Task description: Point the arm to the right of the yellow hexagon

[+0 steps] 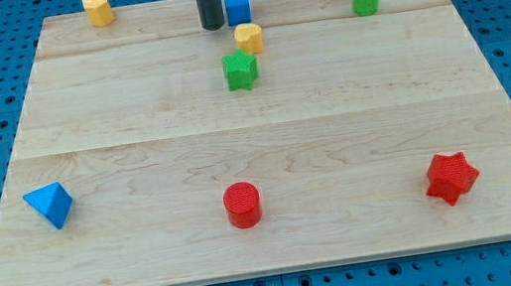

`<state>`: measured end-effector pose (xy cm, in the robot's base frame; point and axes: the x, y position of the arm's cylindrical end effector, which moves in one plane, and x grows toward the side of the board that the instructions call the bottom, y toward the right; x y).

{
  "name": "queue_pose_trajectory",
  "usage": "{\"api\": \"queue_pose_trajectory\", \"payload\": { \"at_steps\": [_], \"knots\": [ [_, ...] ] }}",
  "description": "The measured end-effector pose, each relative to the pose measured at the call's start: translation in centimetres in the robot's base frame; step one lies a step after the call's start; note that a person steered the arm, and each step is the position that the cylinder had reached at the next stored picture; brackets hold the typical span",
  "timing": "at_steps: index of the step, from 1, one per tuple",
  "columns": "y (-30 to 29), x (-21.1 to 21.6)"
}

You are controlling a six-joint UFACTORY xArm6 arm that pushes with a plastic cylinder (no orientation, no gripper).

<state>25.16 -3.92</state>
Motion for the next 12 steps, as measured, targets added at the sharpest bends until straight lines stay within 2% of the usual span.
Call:
{"api": "queue_pose_trajectory", "payload": {
  "at_steps": [12],
  "knots": [
    [-9.4,0.0]
  ]
}}
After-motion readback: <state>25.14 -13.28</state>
